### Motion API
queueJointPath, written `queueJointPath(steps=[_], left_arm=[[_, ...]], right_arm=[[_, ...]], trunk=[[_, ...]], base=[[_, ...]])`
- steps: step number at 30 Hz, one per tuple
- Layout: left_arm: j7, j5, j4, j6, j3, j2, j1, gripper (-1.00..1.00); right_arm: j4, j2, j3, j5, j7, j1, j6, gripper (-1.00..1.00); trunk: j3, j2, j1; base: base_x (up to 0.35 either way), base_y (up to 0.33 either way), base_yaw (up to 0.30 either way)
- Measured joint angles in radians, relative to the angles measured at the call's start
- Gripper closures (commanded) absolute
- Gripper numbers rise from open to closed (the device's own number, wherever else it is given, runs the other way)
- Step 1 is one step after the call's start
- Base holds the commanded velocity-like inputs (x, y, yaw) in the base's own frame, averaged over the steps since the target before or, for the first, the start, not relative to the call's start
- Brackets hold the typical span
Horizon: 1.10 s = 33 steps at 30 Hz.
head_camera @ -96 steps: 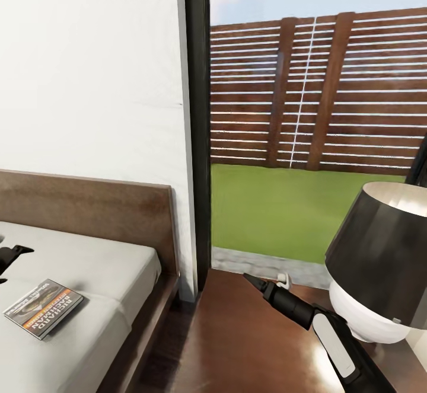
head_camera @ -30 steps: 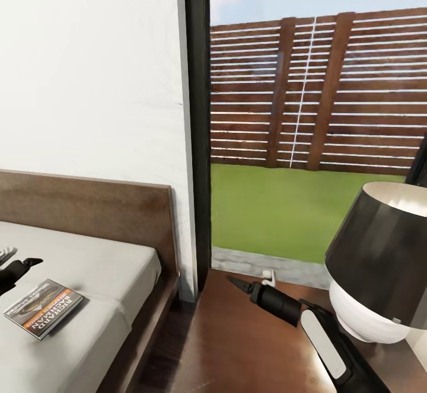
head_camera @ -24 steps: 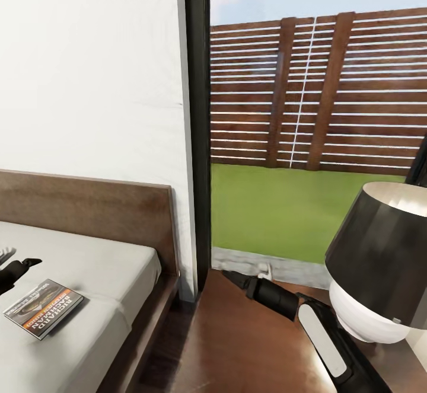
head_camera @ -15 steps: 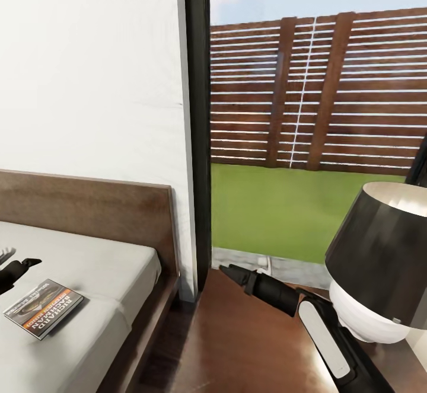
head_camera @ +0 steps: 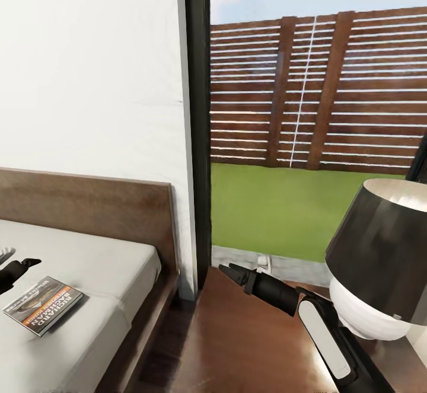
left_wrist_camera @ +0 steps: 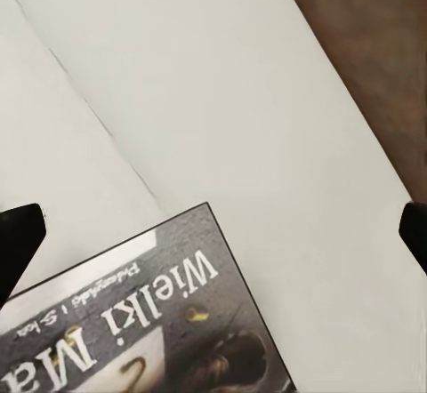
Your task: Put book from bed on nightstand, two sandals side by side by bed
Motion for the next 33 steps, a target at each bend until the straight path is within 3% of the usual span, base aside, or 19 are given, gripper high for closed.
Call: queueJointPath(steps=[16, 33], left_arm=[[0.0, 0.0, 0.0, 0.0, 0.0, 0.001, 0.0, -1.0], [-0.001, 0.0, 0.0, -0.001, 0.0, 0.002, 0.0, -1.0]], right_arm=[[0.0, 0.0, 0.001, 0.001, -0.001, 0.0, 0.0, -1.0], [-0.001, 0.0, 0.002, 0.001, -0.001, 0.0, 0.0, -1.0]], trunk=[[-0.05, -0.112, 0.061], [-0.058, -0.113, 0.062]], base=[[0.0, 0.0, 0.0], [0.0, 0.0, 0.0]])
